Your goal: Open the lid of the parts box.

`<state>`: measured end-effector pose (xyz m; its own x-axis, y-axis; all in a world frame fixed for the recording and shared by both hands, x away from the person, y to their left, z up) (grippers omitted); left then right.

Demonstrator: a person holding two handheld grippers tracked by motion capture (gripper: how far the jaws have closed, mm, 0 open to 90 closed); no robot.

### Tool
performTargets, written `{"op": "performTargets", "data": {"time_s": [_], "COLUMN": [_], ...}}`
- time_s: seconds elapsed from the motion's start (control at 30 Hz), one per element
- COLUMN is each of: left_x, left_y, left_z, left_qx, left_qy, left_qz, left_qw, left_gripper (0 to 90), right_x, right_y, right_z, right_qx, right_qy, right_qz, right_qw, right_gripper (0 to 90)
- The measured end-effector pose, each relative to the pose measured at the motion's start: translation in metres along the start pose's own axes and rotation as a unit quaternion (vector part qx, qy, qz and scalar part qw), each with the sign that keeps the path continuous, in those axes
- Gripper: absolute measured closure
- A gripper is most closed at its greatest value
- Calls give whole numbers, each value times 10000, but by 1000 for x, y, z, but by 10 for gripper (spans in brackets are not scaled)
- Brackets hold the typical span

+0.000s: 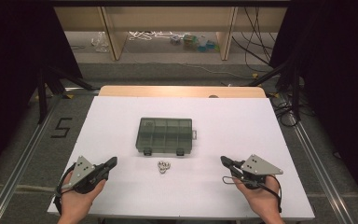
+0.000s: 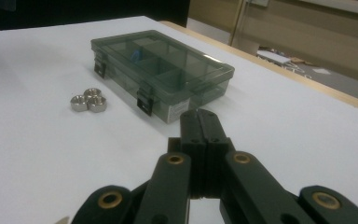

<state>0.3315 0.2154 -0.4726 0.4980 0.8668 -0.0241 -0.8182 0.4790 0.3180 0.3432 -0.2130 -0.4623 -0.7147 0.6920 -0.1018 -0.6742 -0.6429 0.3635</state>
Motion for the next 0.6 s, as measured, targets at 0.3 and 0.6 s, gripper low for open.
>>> {"op": "performTargets", "data": {"time_s": [0.3, 0.6], "left_x": [6, 10], "left_y": [-49, -81], "left_z": [8, 5], "left_qx": [409, 761], "left_qy": [-74, -9], "left_qz": [28, 69], "left_qw": [9991, 9971], "left_gripper": [900, 900], "right_x": [-3, -7], "right_y": [-37, -74], "right_z": [7, 9], "right_qx": [227, 489], "right_qy": [-136, -243], "right_qz": [155, 324], "right_qw": [9995, 9980], "right_gripper": [900, 900]}}
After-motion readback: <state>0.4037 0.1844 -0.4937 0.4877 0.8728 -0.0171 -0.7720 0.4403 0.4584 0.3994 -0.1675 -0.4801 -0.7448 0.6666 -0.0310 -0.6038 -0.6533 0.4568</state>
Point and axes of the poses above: each handheld gripper's, and its own axes: y roughly backward along the jaws, z roughly out of its top, x roughly to its left, the point moved 4 cm from there along -y, roughly forward along the jaws, and after that the axes turned 2 degrees about z, right-handed, at the moved point
